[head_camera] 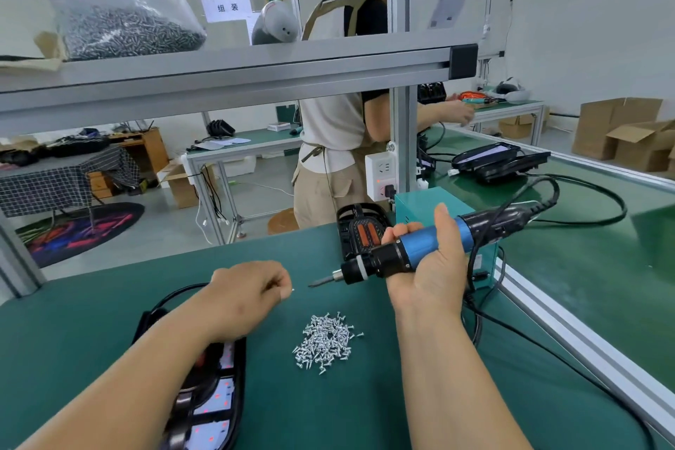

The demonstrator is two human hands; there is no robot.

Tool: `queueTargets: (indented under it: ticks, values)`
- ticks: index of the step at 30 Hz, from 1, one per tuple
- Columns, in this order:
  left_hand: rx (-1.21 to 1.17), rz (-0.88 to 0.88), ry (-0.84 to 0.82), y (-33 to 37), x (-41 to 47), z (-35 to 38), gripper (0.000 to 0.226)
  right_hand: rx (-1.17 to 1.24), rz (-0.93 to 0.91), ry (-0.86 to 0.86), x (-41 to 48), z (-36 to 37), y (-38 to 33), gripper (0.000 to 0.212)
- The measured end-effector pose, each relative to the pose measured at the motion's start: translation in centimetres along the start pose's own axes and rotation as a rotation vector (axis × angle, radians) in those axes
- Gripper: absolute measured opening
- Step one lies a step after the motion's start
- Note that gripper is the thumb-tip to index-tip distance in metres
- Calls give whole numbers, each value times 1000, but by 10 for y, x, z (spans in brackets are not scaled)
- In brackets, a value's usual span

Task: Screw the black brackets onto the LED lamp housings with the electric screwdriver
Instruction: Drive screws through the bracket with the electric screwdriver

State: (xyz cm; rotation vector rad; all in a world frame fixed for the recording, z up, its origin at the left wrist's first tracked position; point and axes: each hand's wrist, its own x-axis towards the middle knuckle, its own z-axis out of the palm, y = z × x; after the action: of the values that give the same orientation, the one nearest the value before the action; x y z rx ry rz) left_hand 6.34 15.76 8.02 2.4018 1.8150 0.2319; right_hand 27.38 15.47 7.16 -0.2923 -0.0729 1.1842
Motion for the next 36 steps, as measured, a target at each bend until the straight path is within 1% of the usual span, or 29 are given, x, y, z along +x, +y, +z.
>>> queueTargets:
  ticks: [2,4,7,10,11,15,18,19,26,30,36]
  values:
    - [-113,98,84,3,-23,-2,25,32,2,-13,-2,4,-3,22]
    - [-155,164,186,7,-39,2,27,31,10,-58,-5,10,-6,23]
    - [-172,192,304,10,-47,6,30,-4,17,-137,-11,18,-7,26]
    - [-176,209,357,11,-49,5,34,-51,15,-196,-17,25,-5,27]
    - [-172,224,363,11,-50,4,35,-63,14,-211,-19,26,-4,27]
    - [-148,269,381,15,-54,2,38,-69,9,-240,-22,28,-2,39]
    - [-154,263,399,14,-55,3,38,-69,-4,-240,-23,29,-1,55]
    - [-156,258,403,14,-55,3,39,-69,-10,-239,-23,28,-1,56]
    - [-124,253,400,17,-52,4,38,-83,-18,-224,-18,24,-1,40]
    - [-74,240,386,17,-49,4,38,-77,-20,-219,-17,23,-1,39]
    - [-27,223,366,18,-48,4,33,-88,-21,-237,-18,23,-1,37]
